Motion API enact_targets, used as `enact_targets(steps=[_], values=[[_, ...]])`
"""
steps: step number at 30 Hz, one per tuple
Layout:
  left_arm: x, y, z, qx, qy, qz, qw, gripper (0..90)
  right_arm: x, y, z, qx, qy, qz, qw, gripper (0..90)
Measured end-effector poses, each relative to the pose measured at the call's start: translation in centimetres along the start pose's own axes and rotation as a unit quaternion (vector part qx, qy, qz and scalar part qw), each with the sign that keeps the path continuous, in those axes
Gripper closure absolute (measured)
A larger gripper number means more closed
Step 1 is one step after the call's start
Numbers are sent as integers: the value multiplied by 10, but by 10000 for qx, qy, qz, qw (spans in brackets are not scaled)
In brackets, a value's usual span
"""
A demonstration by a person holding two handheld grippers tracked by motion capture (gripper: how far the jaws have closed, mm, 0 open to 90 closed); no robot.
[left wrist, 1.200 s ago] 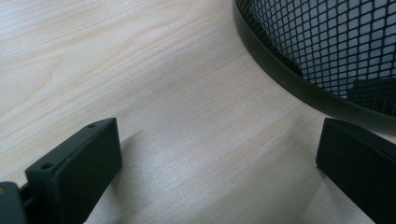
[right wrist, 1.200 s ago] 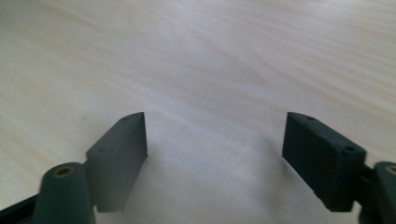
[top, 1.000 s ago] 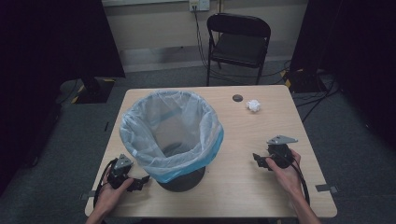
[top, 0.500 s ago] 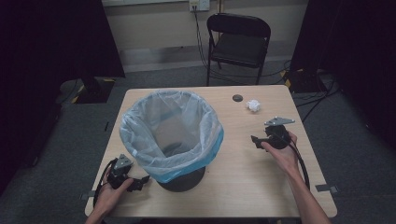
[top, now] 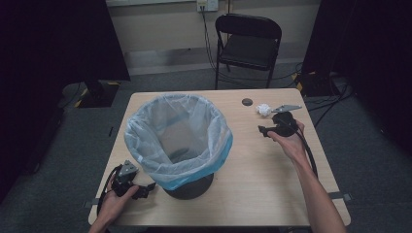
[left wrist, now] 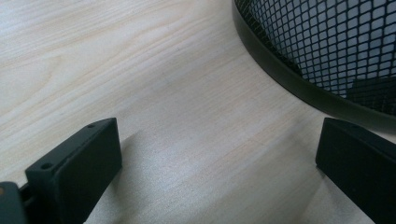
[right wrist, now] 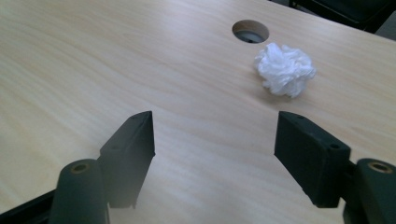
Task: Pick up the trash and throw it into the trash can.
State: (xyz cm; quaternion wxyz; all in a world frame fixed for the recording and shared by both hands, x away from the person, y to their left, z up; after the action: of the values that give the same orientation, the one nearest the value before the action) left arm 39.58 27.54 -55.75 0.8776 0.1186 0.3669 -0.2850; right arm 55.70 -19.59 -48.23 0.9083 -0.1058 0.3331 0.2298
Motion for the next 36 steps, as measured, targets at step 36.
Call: enact_targets(steps=[36], values=[[0,0,0,-2,-1,8,10000,0,108,-68,21,583,469,-247,9969,611]])
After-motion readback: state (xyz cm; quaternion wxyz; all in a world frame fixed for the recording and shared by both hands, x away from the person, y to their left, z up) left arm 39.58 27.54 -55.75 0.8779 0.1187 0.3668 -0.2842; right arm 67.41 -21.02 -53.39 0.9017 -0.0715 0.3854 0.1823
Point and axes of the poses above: each handheld gripper's, and its own axes: x roughly forward along the jaws, z roughly out of its top, y roughly to its left, the point moved 8 cm from there along x, roughly forward along the jaws, and after that the axes turned 1 degree about y, right-handed, at the moved point
